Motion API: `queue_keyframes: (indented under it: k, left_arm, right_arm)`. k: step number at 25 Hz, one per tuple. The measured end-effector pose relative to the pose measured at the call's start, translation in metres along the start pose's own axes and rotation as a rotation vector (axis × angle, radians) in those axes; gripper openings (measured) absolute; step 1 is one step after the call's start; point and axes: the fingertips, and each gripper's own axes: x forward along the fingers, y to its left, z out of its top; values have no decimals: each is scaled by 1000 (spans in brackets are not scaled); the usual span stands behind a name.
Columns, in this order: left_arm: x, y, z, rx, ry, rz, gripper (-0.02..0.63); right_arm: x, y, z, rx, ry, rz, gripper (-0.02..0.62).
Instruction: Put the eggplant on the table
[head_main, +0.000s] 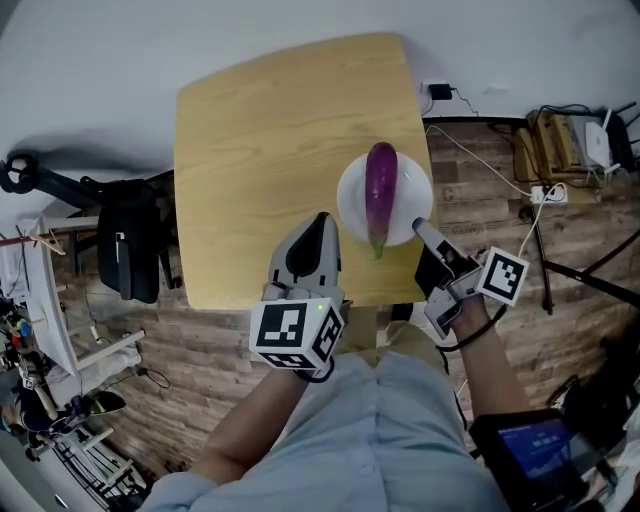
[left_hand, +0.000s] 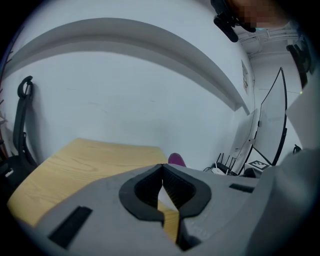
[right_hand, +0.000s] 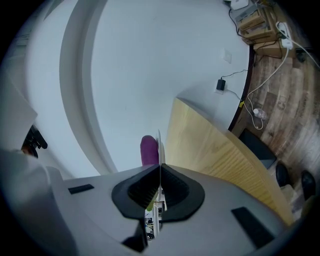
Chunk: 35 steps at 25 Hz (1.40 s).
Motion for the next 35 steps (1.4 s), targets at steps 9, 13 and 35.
queue_keyframes:
  k: [9, 13, 35]
  left_arm:
    - [28, 11, -10, -5, 42, -12, 6]
    - [36, 16, -12, -7, 54, -14, 6]
    - [59, 36, -24, -39, 107, -13, 6]
  right_arm:
    - [14, -25, 2, 38, 4, -31, 6]
    - [18, -35, 4, 49, 4, -44, 6]
    - [31, -68, 6, 81, 21, -131, 6]
